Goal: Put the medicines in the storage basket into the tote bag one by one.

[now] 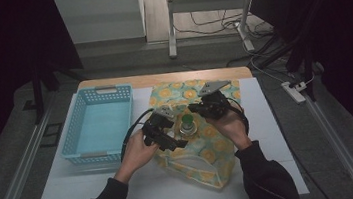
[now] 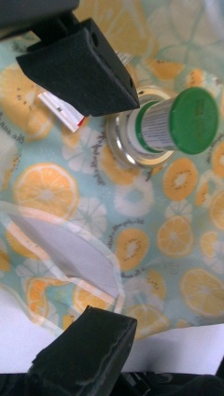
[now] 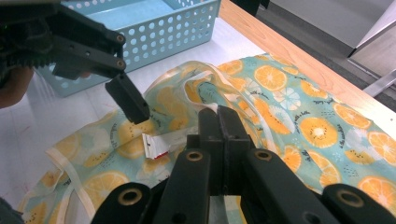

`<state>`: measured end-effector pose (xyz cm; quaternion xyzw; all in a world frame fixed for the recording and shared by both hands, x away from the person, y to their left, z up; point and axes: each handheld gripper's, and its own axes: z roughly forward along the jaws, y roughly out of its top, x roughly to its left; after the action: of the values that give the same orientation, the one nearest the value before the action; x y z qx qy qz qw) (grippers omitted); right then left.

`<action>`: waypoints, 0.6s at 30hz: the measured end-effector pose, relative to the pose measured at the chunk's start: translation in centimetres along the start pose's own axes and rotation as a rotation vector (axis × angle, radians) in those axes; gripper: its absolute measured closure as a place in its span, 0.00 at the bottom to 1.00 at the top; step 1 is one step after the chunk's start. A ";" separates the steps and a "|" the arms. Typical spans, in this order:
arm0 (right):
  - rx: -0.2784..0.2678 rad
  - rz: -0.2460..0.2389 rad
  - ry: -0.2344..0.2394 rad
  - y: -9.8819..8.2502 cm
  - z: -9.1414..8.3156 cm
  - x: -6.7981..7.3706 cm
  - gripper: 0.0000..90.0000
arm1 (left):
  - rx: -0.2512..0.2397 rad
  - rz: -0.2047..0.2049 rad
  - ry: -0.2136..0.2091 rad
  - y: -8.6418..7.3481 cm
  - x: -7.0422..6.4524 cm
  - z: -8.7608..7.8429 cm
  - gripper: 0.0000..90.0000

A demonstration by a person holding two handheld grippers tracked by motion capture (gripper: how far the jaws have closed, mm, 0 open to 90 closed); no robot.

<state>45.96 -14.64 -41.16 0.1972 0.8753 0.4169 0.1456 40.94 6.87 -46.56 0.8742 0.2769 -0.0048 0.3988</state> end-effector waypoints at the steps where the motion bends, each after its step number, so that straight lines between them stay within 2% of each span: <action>1: 0.000 0.001 0.002 0.0 0.0 0.0 1.00 | 0.002 0.000 -0.001 -0.2 -0.1 0.1 0.02; 6: 0.003 0.000 0.004 0.0 0.1 0.1 1.00 | -0.003 0.032 0.017 -0.9 -0.8 0.5 0.01; 11: 0.003 0.000 0.004 0.0 0.1 0.1 1.00 | 0.011 0.052 0.015 -1.4 -1.1 1.0 0.00; 18: 0.000 -0.001 0.006 0.0 0.0 0.1 1.00 | 0.022 0.051 0.016 -2.1 -1.4 1.7 0.00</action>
<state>45.89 -14.59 -41.17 0.1957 0.8757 0.4176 0.1432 39.12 6.12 -48.91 0.8854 0.2575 0.0092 0.3868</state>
